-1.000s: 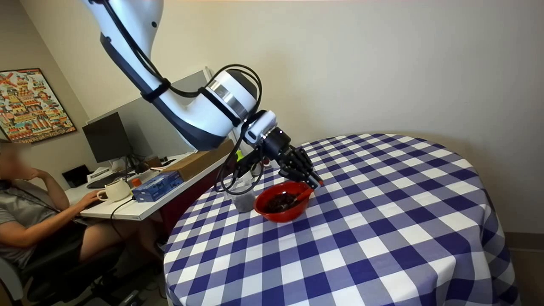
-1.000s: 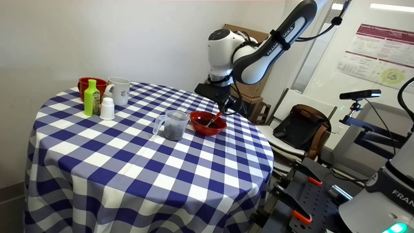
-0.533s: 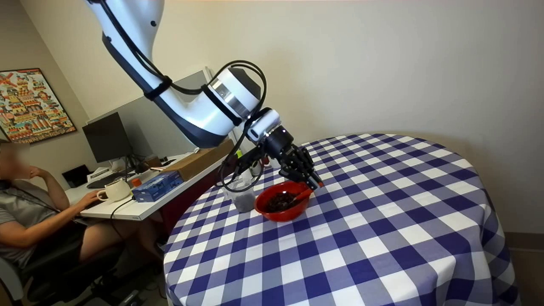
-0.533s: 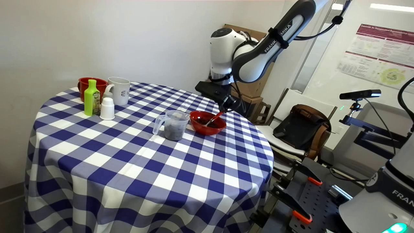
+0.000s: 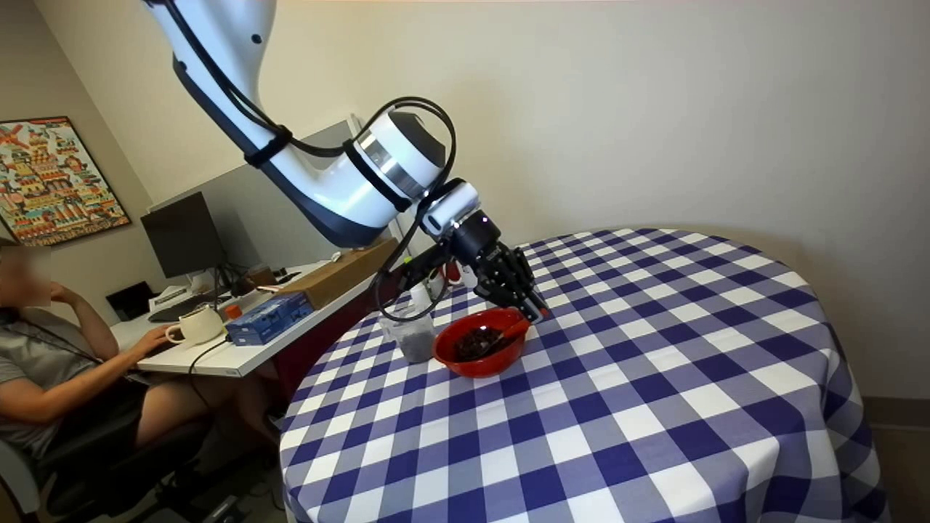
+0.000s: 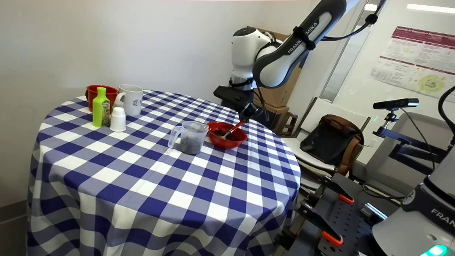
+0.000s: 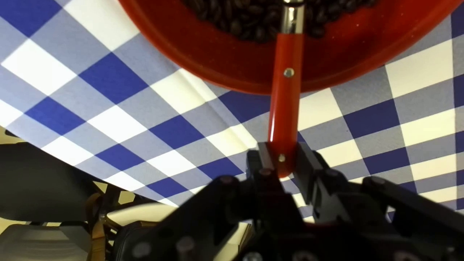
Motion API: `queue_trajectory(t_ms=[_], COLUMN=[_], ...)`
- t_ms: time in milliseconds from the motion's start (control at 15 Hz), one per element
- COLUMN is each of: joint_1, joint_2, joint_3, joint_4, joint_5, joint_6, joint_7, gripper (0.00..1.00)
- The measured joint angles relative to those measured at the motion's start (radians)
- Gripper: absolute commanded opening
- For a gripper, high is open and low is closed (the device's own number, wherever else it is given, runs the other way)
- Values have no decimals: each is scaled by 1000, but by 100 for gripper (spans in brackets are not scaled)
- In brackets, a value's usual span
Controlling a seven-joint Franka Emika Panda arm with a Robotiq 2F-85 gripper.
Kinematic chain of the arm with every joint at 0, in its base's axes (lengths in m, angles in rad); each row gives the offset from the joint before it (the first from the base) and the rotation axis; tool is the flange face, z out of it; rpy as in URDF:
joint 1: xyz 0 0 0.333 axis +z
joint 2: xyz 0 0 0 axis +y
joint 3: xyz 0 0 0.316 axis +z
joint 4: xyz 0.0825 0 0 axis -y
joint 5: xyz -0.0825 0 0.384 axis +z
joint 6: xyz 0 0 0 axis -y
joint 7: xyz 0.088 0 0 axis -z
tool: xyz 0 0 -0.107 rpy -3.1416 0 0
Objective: Transfer a spoonful of contents from the orange bowl to the clear jar
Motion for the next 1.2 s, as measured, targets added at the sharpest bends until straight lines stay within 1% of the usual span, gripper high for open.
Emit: queue_trajectory(t_ms=[667,1200], joint_1=[4,12], joint_2=[-39,-82], joint_3=[-64,-68], joint_4=[-52,-64], joint_5=[12,88], joint_6=[52,79], joint_7=[-30,-81], gripper=[5,5])
